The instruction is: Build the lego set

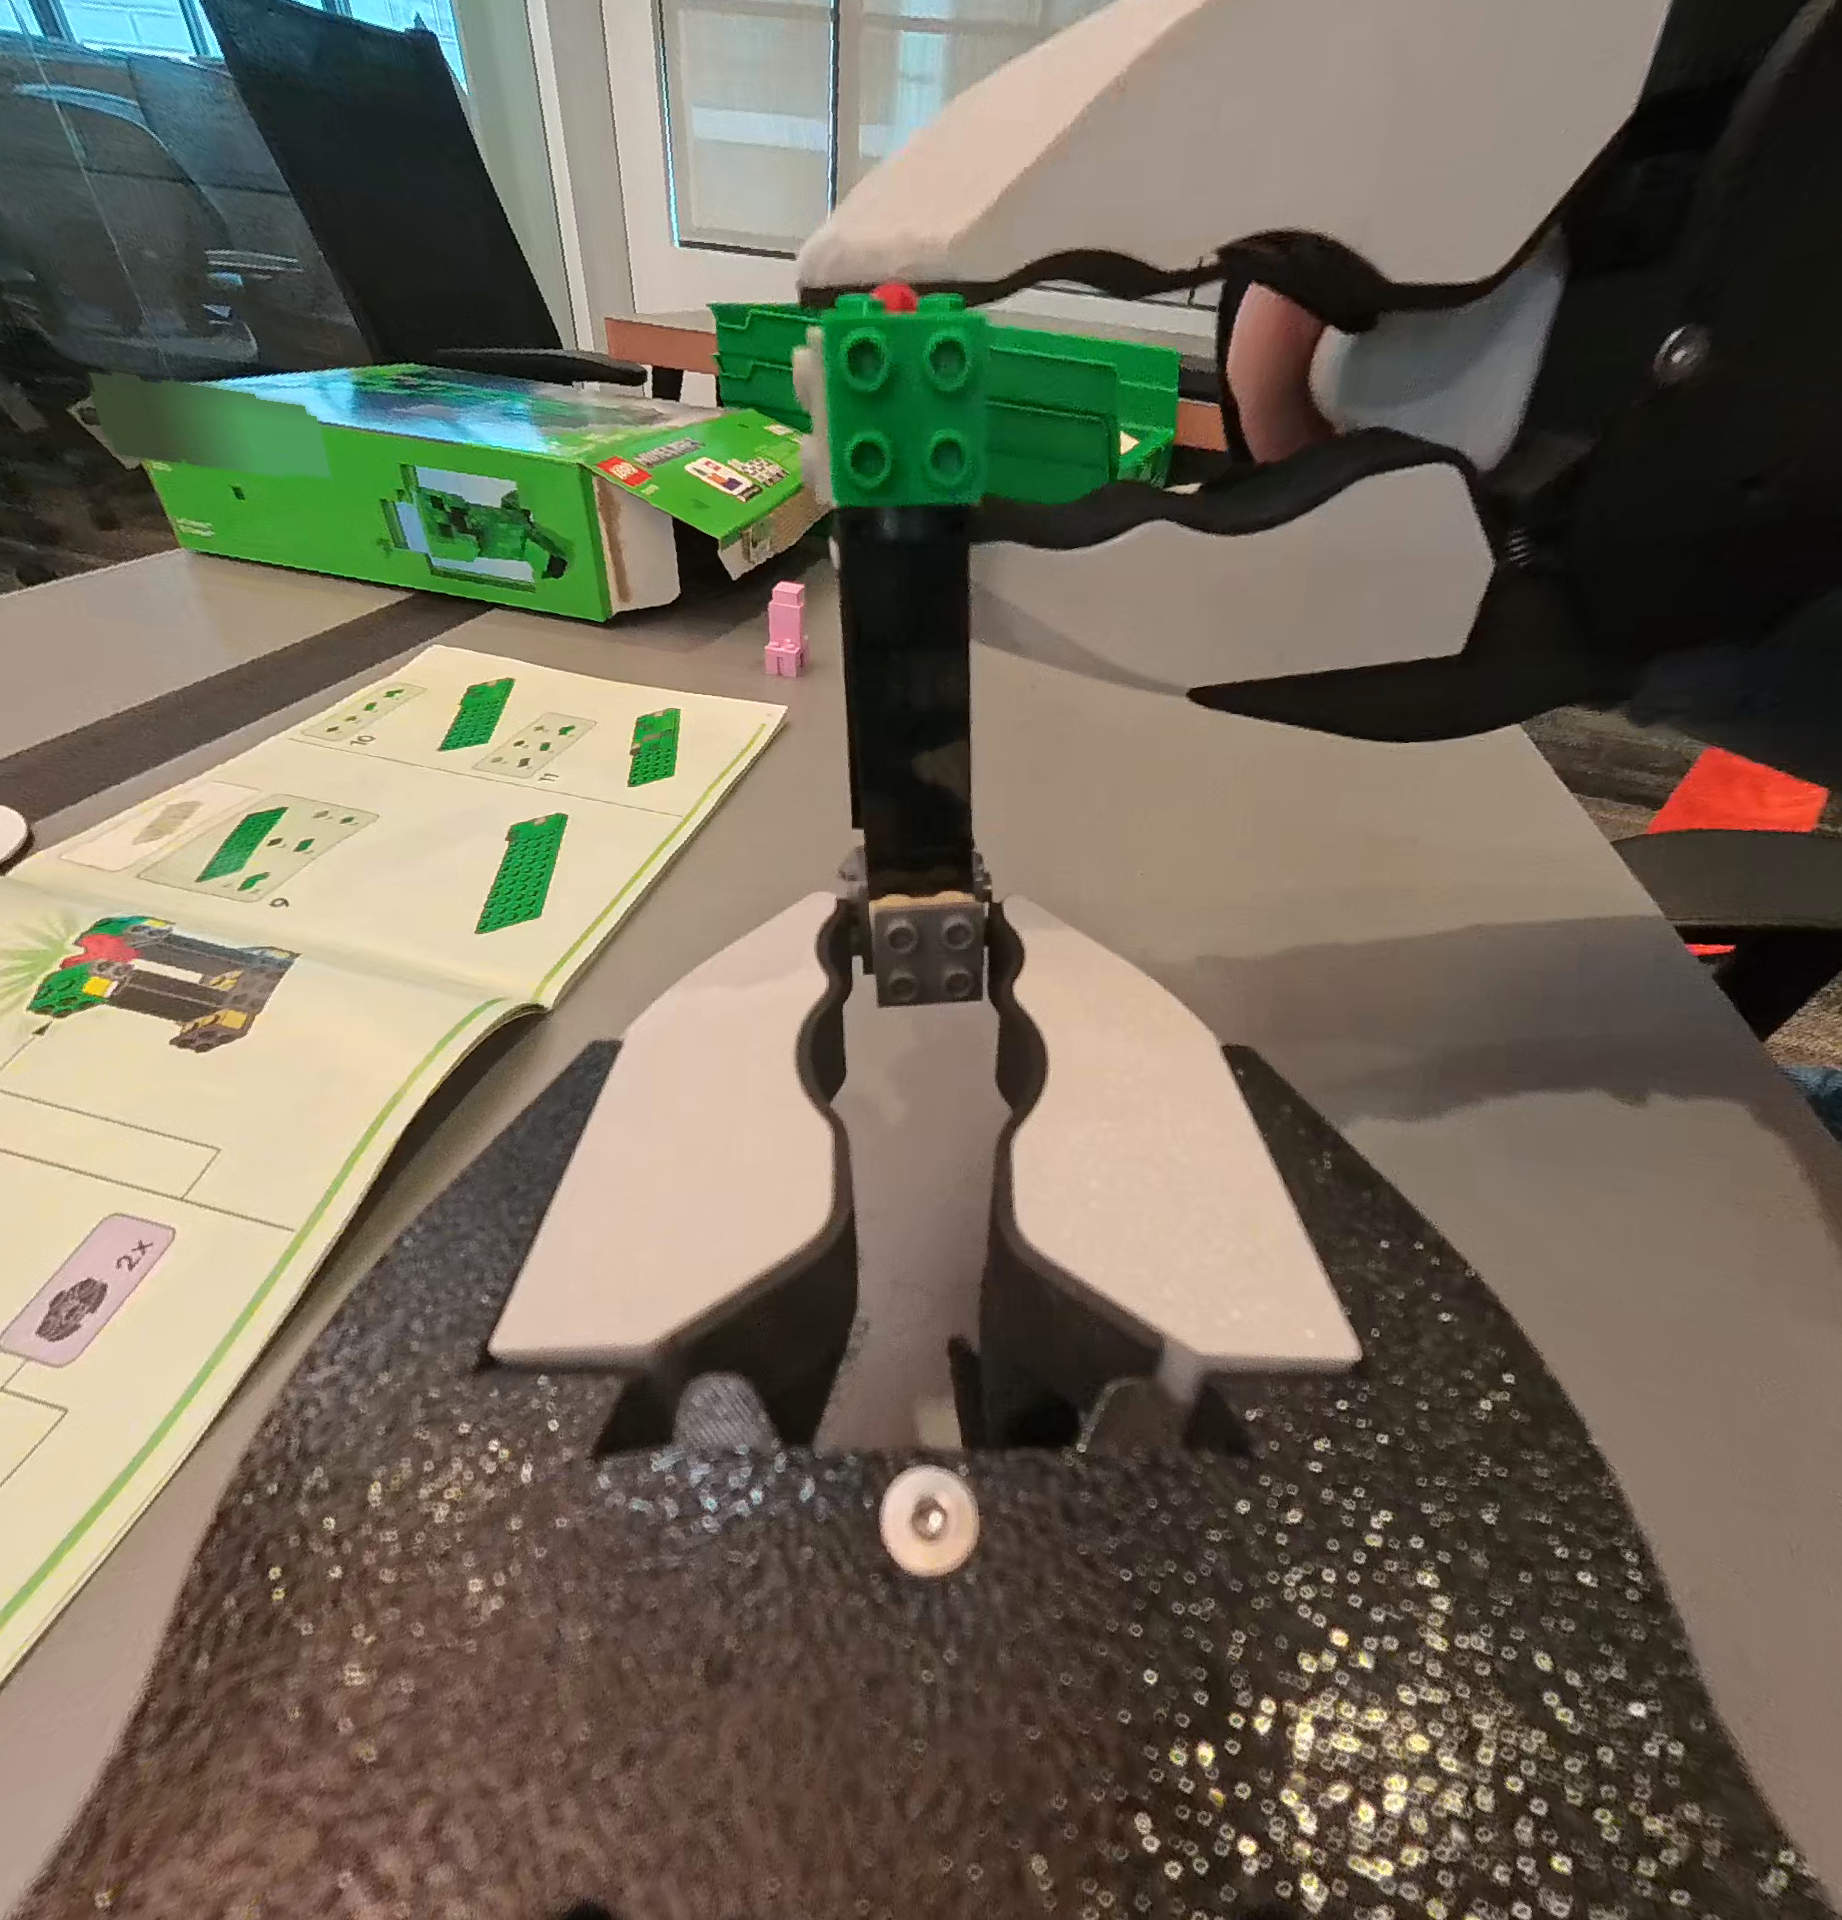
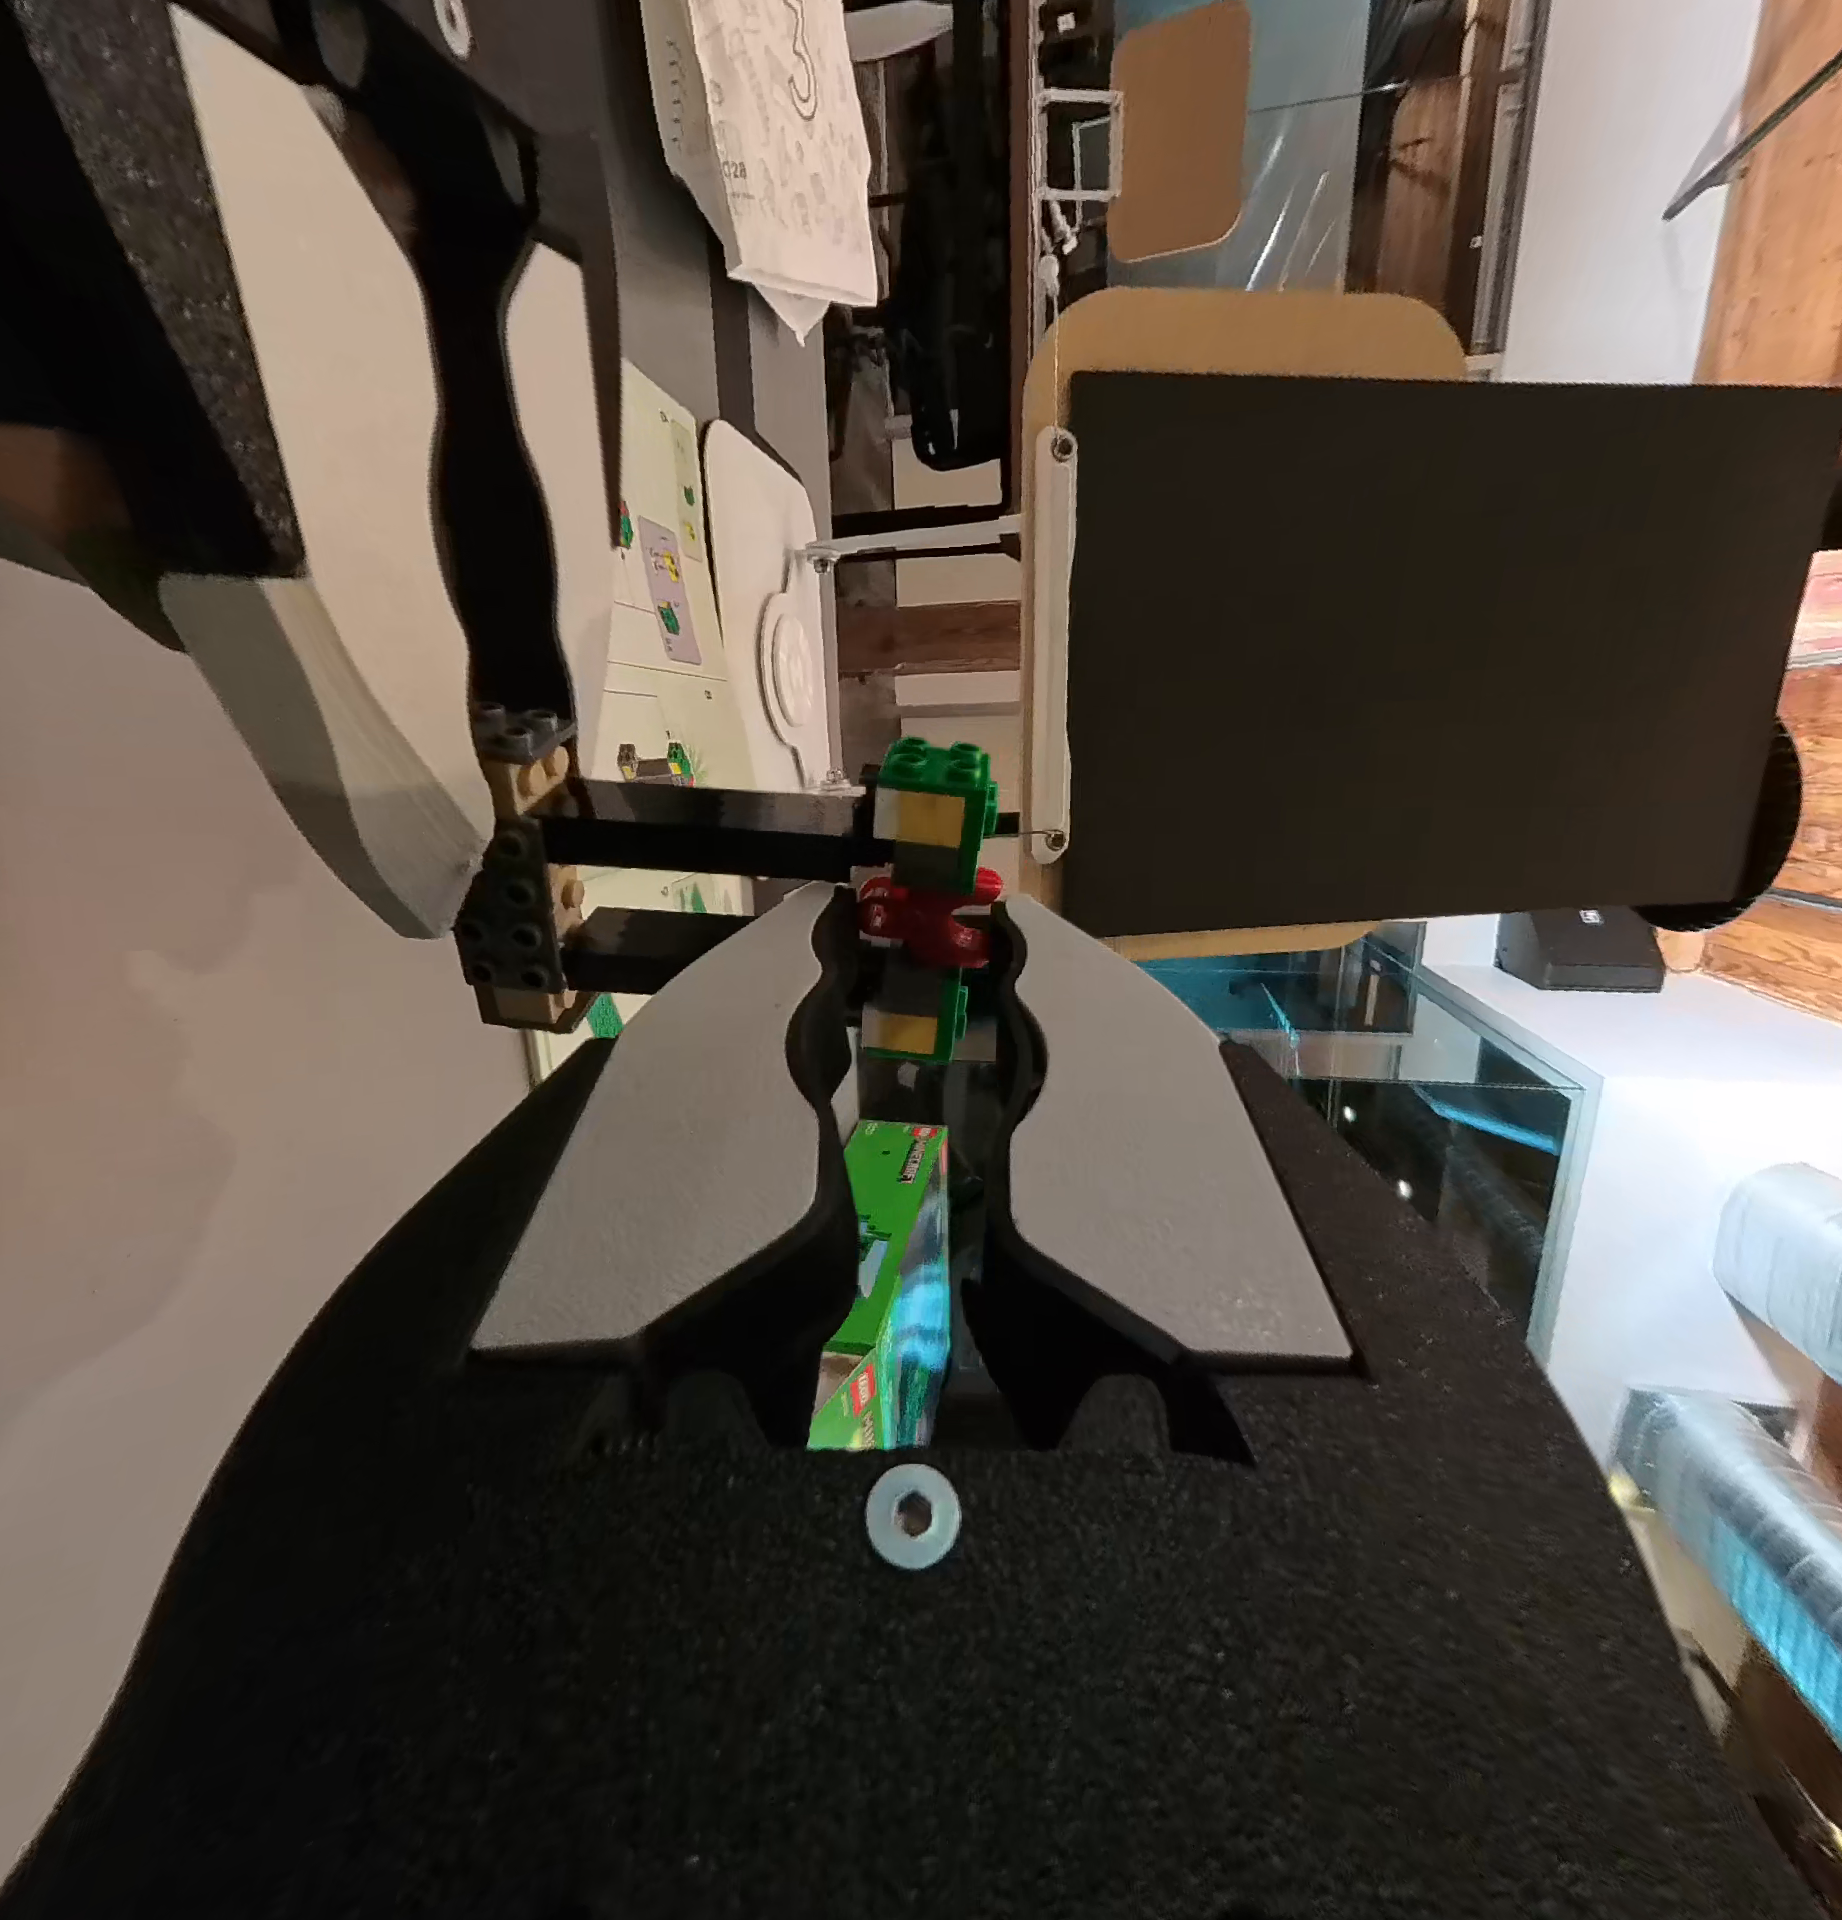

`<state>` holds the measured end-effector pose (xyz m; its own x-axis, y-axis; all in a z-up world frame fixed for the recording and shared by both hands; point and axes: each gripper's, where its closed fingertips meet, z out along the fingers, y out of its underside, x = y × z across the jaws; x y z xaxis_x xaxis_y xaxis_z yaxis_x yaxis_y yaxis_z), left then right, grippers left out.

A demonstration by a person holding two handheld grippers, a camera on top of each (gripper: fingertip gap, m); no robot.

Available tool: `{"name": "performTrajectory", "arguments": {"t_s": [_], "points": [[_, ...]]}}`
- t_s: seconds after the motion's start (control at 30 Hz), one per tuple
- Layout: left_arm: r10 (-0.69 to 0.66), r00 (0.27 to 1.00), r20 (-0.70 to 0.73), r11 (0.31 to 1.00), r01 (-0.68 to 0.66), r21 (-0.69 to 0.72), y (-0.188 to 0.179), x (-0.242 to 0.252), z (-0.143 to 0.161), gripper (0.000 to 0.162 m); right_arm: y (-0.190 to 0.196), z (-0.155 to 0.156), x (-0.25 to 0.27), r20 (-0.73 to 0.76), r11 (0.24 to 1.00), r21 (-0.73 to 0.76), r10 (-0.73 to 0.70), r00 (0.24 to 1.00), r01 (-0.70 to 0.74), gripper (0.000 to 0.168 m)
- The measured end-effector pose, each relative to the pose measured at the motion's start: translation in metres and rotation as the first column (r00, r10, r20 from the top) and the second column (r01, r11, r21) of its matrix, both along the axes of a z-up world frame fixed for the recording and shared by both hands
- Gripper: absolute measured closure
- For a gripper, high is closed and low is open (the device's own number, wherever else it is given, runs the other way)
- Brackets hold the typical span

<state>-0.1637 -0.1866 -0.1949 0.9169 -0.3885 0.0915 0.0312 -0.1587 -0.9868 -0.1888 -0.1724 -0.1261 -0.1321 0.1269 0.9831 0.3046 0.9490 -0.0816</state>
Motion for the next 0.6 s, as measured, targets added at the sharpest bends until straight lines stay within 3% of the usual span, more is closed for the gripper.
{"name": "performTrajectory", "arguments": {"t_s": [0.6], "points": [[-0.014,0.998,0.056,1.000,0.013,0.028,-0.0029,-0.0030,0.0057,0.138,0.0013,0.0041,0.0008,-0.116,0.995,-0.086,-0.062,0.991,0.052,0.145]]}}
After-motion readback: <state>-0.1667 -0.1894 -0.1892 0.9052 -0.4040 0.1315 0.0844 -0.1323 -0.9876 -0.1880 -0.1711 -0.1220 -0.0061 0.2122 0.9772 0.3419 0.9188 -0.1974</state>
